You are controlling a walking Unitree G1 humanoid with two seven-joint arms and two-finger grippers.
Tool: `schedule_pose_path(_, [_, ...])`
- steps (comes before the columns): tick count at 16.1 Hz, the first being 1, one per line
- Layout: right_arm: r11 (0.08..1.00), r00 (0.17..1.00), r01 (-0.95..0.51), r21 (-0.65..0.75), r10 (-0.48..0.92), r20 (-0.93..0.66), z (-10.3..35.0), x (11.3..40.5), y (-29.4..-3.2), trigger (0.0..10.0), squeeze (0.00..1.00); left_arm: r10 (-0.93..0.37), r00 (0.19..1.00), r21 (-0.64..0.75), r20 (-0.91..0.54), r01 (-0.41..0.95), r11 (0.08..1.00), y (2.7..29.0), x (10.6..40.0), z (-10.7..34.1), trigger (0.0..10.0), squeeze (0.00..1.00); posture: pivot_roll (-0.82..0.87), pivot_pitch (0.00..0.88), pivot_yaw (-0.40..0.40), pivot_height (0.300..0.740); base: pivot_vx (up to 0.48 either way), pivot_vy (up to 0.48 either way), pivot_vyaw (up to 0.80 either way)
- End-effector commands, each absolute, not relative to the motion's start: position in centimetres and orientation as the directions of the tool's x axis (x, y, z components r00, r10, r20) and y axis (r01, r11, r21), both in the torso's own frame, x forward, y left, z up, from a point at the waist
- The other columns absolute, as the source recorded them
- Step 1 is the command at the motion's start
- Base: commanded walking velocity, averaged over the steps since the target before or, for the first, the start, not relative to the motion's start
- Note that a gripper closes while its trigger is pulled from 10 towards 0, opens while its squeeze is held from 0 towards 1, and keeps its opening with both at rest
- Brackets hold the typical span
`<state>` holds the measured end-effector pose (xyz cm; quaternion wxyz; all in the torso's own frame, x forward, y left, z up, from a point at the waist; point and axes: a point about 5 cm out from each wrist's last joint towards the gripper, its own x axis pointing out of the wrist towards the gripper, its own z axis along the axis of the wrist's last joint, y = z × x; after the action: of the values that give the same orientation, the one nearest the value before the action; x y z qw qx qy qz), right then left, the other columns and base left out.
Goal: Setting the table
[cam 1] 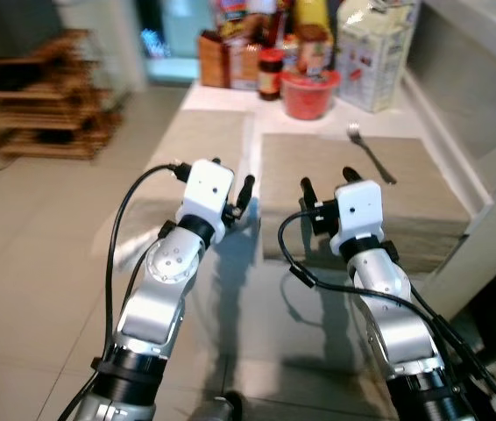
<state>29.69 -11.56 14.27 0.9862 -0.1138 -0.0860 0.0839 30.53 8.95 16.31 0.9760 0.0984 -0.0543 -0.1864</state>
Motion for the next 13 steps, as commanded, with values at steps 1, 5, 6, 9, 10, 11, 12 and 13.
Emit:
schedule_pose_path(1, [0.962, 0.975, -0.134, -0.238, 0.171, 0.139, 14.1, 29.8, -11.9, 10.0, 0.00, -0.388, 0.918, 0.219, 0.080, 0.364, 0.906, 8.5, 30.4, 16.7, 10.0, 0.00, 0.00, 0.026, 0.041, 0.740, 0.000, -0.428, 0.00])
schedule_pose_path(5, [0.961, 0.975, -0.145, -0.237, 0.179, 0.130, 14.0, 29.8, -11.8, 10.0, 0.00, -0.372, 0.926, 0.215, 0.067, 0.350, 0.911, 8.6, 30.6, 16.6, 10.0, 0.00, 0.00, 0.031, 0.041, 0.740, 0.308, -0.363, 0.00])
schedule_pose_path(6, [0.959, 0.974, -0.152, -0.238, 0.186, 0.126, 13.9, 29.7, -11.7, 10.0, 0.00, -0.362, 0.930, 0.218, 0.058, 0.342, 0.914, 8.7, 30.7, 16.5, 10.0, 0.00, 0.00, 0.032, 0.041, 0.740, 0.424, 0.000, 0.00])
schedule_pose_path(9, [0.958, 0.974, -0.157, -0.241, 0.191, 0.122, 13.9, 29.7, -11.6, 10.0, 0.00, -0.342, 0.939, 0.225, 0.044, 0.325, 0.919, 9.0, 30.9, 16.2, 10.0, 0.00, 0.00, 0.034, 0.040, 0.740, 0.439, 0.000, 0.00])
schedule_pose_path(10, [0.957, 0.974, -0.161, -0.242, 0.194, 0.120, 13.9, 29.8, -11.6, 10.0, 0.00, -0.337, 0.941, 0.229, 0.041, 0.319, 0.920, 9.1, 30.9, 16.2, 10.0, 0.00, 0.00, 0.035, 0.040, 0.740, 0.442, 0.000, 0.00])
schedule_pose_path(11, [0.956, 0.973, -0.164, -0.243, 0.197, 0.118, 13.8, 29.8, -11.5, 10.0, 0.00, -0.324, 0.945, 0.228, 0.044, 0.306, 0.924, 9.2, 31.0, 16.2, 10.0, 0.00, 0.00, 0.036, 0.040, 0.740, 0.439, 0.000, 0.00])
schedule_pose_path(12, [0.956, 0.973, -0.164, -0.244, 0.197, 0.118, 13.8, 29.8, -11.5, 10.0, 0.00, -0.317, 0.947, 0.232, 0.045, 0.299, 0.926, 9.3, 31.0, 16.3, 10.0, 0.00, 0.00, 0.036, 0.039, 0.740, 0.270, 0.000, 0.00])
schedule_pose_path(13, [0.955, 0.973, -0.168, -0.245, 0.201, 0.115, 13.8, 29.8, -11.5, 10.0, 0.00, -0.303, 0.951, 0.220, 0.052, 0.285, 0.933, 9.5, 31.1, 16.4, 10.0, 0.00, 0.00, 0.039, 0.038, 0.740, 0.000, 0.000, 0.00])
